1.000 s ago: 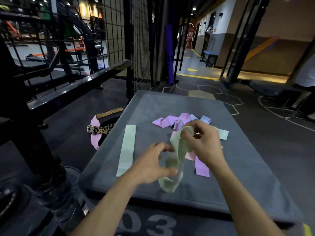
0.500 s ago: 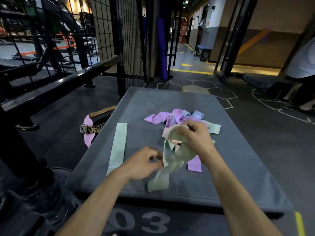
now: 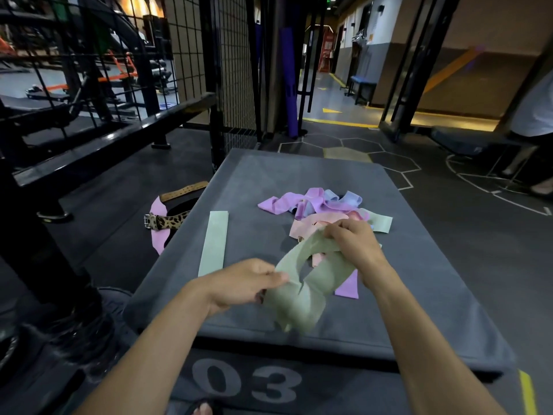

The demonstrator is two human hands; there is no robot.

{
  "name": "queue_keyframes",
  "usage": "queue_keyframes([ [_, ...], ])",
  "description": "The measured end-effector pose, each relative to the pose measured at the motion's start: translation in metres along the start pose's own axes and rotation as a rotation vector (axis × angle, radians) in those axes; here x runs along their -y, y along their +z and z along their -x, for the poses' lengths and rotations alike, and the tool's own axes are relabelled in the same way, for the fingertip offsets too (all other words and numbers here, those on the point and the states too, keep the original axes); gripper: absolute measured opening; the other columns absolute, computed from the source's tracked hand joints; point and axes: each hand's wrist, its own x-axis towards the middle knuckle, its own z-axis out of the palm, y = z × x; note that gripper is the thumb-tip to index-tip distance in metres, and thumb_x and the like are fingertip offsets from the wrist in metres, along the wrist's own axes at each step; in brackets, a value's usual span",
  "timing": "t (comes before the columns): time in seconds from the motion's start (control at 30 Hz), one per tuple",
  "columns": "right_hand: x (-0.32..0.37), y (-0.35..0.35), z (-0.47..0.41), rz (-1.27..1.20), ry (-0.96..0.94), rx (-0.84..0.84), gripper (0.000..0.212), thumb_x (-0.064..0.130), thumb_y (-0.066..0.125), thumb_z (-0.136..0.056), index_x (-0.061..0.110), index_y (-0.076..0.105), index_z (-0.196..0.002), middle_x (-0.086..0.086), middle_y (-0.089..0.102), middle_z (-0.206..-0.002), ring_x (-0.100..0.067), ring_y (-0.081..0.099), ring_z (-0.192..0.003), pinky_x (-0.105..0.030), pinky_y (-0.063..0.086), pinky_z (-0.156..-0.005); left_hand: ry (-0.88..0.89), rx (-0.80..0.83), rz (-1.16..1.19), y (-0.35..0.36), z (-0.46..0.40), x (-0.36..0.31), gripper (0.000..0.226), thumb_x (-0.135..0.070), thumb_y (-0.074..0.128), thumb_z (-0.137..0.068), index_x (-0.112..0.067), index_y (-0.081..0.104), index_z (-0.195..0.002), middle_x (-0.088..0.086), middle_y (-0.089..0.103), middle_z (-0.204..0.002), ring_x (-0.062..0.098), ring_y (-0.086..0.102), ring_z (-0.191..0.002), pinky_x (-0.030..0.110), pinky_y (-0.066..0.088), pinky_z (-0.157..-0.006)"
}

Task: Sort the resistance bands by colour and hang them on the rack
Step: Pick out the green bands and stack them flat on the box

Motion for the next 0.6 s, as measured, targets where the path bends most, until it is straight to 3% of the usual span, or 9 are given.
queue_keyframes([
  [0.13,-0.014,0.001,0.0,0.061,-0.008,0.057,0.018,0.014,0.063,-0.089,0.003,0.06,-0.075,-0.004,0.052,-0.073,-0.016,0.043,-0.065,-0.026,0.035,-0.057,0.156,-0.164,0.047,-0.007,0.012,-0.017,0.033,-0.022,0.05,-0.105,0.009,0.06,-0.106,0.022,0.075,-0.091,0.034,0.073,-0.088,0.038,0.059,-0.078],
  [0.3,-0.013,0.004,0.009,0.182,-0.133,0.099,0.011,0.024,0.066,-0.093,0.021,0.072,-0.085,0.005,0.073,-0.089,-0.017,0.066,-0.078,-0.021,0.048,-0.07,0.31,-0.226,0.099,-0.006,0.023,-0.038,0.039,-0.028,0.049,-0.104,0.009,0.064,-0.101,0.019,0.076,-0.092,0.028,0.073,-0.086,0.046,0.056,-0.086],
  [0.37,0.0,0.006,0.02,0.024,-0.176,0.173,0.016,0.029,0.062,-0.096,0.018,0.074,-0.094,0.003,0.074,-0.098,-0.017,0.071,-0.092,-0.022,0.05,-0.077,0.331,-0.237,0.125,-0.006,0.025,-0.042,0.042,-0.035,0.052,-0.103,0.003,0.064,-0.093,0.012,0.072,-0.089,0.026,0.066,-0.082,0.045,0.051,-0.082],
  [0.47,0.02,0.008,0.039,-0.211,-0.262,0.393,0.034,0.036,0.05,-0.1,0.015,0.072,-0.117,-0.001,0.073,-0.118,-0.02,0.067,-0.114,-0.037,0.049,-0.098,0.359,-0.246,0.181,-0.003,0.026,-0.047,0.047,-0.049,0.055,-0.097,-0.005,0.068,-0.087,0.009,0.06,-0.082,0.021,0.053,-0.077,0.04,0.043,-0.082],
  [0.53,0.028,0.013,0.046,-0.299,-0.325,0.516,0.038,0.03,0.045,-0.103,0.01,0.065,-0.128,-0.01,0.069,-0.127,-0.03,0.063,-0.122,-0.046,0.048,-0.105,0.359,-0.235,0.283,0.0,0.026,-0.051,0.045,-0.05,0.05,-0.095,-0.016,0.077,-0.104,0.005,0.072,-0.09,0.015,0.064,-0.076,0.034,0.048,-0.084],
  [0.6,0.033,0.018,0.049,-0.403,-0.327,0.563,0.037,0.023,0.048,-0.102,0.005,0.06,-0.132,-0.018,0.066,-0.13,-0.041,0.061,-0.122,-0.052,0.047,-0.106,0.388,-0.221,0.351,0.0,0.026,-0.056,0.052,-0.048,0.044,-0.098,-0.011,0.072,-0.121,0.013,0.074,-0.113,0.024,0.072,-0.101,0.038,0.047,-0.095],
])
